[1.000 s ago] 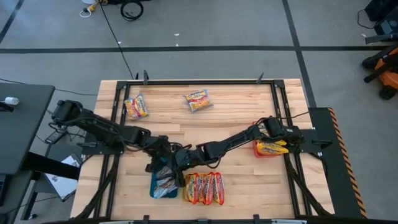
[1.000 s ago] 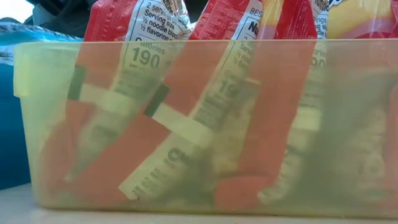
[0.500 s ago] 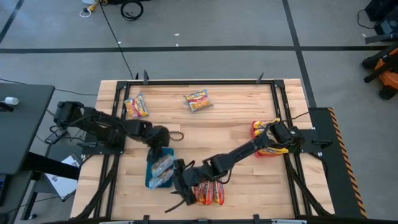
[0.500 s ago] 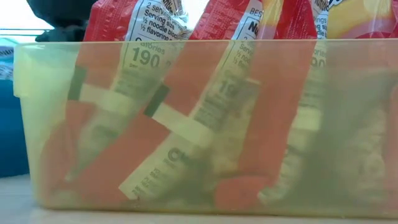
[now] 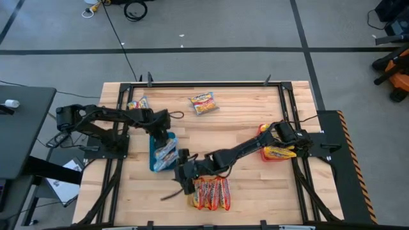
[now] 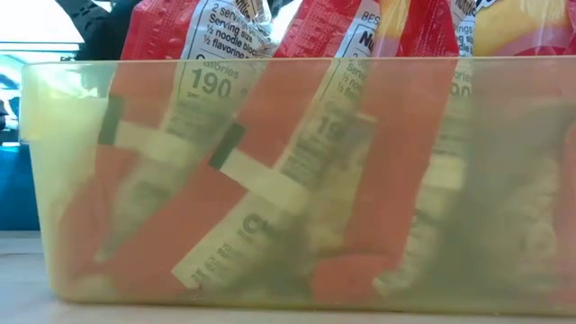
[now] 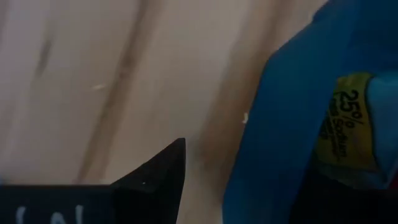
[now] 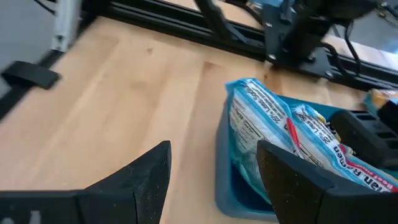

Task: Sort Maruchan noodles
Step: Adjust the blue noodle packs in the blue bin

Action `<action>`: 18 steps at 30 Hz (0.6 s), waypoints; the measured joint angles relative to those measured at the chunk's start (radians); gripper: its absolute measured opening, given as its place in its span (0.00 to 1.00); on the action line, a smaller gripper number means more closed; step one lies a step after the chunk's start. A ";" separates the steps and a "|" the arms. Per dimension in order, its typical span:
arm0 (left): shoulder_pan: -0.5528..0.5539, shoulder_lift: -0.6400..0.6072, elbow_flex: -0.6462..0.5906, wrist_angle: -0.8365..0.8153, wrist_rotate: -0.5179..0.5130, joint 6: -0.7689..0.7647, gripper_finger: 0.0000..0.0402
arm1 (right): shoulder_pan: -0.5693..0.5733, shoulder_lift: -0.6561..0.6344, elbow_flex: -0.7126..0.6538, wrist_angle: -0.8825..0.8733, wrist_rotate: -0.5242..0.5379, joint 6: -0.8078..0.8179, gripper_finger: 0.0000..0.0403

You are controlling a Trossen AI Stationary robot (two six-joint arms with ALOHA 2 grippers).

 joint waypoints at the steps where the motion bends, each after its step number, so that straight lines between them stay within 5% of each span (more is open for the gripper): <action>1: 0.020 -0.002 0.000 0.000 0.001 -0.002 0.43 | -0.012 0.001 0.000 0.000 -0.002 0.000 0.60; 12: 0.265 -0.112 0.000 0.013 0.070 0.026 0.43 | -0.106 0.002 -0.004 0.011 -0.258 -0.095 0.60; 18: 0.255 -0.122 0.000 0.090 0.228 0.079 0.43 | -0.135 0.002 -0.076 0.135 -0.316 -0.100 0.60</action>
